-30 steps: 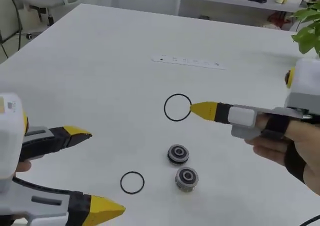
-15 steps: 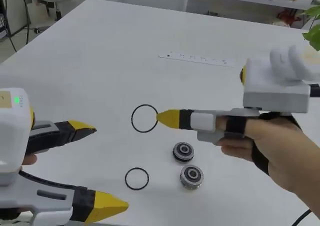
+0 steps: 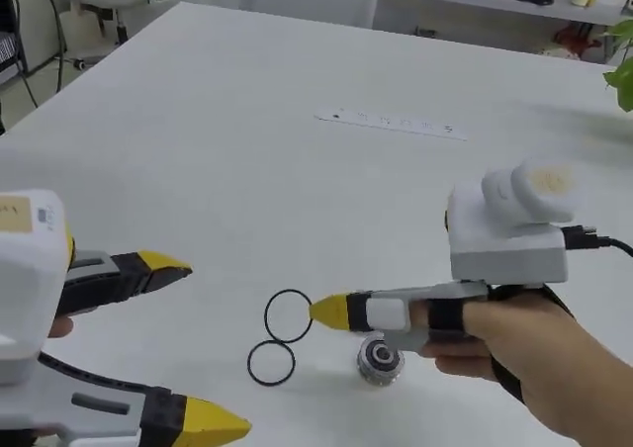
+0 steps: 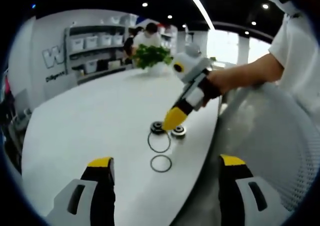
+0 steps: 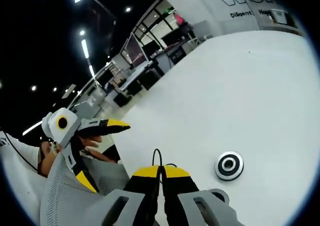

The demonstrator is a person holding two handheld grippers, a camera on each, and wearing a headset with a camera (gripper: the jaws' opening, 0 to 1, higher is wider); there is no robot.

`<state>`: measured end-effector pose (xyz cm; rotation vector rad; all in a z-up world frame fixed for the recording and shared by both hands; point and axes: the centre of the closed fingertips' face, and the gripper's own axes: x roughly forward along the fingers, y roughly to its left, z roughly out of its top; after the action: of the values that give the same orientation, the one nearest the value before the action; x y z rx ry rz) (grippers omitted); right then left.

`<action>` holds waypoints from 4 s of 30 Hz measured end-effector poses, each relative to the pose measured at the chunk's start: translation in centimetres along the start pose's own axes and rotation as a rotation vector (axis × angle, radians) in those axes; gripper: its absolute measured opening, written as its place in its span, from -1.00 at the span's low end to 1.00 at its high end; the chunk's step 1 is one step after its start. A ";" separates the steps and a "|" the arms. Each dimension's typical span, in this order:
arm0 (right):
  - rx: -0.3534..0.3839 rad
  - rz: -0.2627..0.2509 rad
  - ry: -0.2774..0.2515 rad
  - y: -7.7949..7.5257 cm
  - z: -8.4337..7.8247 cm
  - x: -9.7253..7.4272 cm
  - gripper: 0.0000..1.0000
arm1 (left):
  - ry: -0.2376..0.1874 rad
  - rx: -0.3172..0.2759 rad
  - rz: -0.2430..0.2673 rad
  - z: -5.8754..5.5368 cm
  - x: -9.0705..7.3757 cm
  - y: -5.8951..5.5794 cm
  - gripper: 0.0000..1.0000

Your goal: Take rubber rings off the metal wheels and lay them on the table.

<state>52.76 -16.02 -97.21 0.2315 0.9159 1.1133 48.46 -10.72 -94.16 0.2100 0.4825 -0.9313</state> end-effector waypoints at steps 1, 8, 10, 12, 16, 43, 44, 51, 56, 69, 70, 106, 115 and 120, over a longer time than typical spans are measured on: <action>0.010 -0.010 0.020 -0.3 -0.5 0.1 -1.00 | 0.001 -0.001 -0.002 0.0 0.0 0.0 0.73; 0.035 -0.038 0.066 -1.4 -1.6 0.4 -1.00 | 0.009 -0.007 -0.007 -0.2 0.1 -0.2 0.73; 0.036 -0.036 0.076 -1.3 -1.9 0.6 -1.00 | 0.007 -0.010 -0.008 -0.2 0.1 -0.2 0.72; 0.033 -0.039 0.090 -1.4 -2.2 0.8 -1.00 | 0.007 -0.011 -0.008 -0.2 0.1 -0.2 0.72; 0.015 -0.062 0.112 -1.9 -2.5 0.9 -1.00 | 0.008 -0.018 -0.014 -0.2 0.1 -0.3 0.72; -0.067 -0.120 0.148 -2.9 -3.0 1.2 -0.95 | 0.031 -0.021 -0.017 -0.7 0.1 -0.4 0.69; -0.068 -0.121 0.149 -2.9 -3.0 1.2 -0.92 | 0.034 -0.019 -0.017 -0.7 0.1 -0.4 0.68; -0.117 -0.129 0.109 -2.9 -1.7 0.6 -0.90 | 0.038 -0.017 -0.016 -0.8 0.1 -0.4 0.68; -0.153 -0.115 0.064 -2.5 -0.5 0.2 -0.87 | 0.042 -0.014 -0.018 -0.8 0.2 -0.5 0.68; -0.216 -0.117 -0.102 -2.7 3.5 -2.2 -0.76 | 0.038 -0.017 -0.027 -0.7 0.2 -0.6 0.68; -0.224 -0.125 -0.116 -2.9 3.8 -2.5 -0.76 | 0.036 -0.021 -0.029 -0.7 0.2 -0.6 0.68; -0.331 -0.200 -0.206 -8.0 4.8 -7.6 -0.53 | -0.058 0.354 -0.103 13.6 0.6 5.2 0.63; -0.327 -0.217 -0.150 -9.1 3.2 -7.1 -0.53 | -0.092 0.432 -0.168 16.5 5.4 4.8 0.46; -0.329 -0.221 -0.147 -9.5 3.0 -7.1 -0.54 | -0.182 0.419 -0.158 16.2 8.4 4.7 0.31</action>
<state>60.32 -25.57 -97.21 -0.0574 0.6005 1.0094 61.46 -20.07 -84.27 0.4670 0.1313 -1.1901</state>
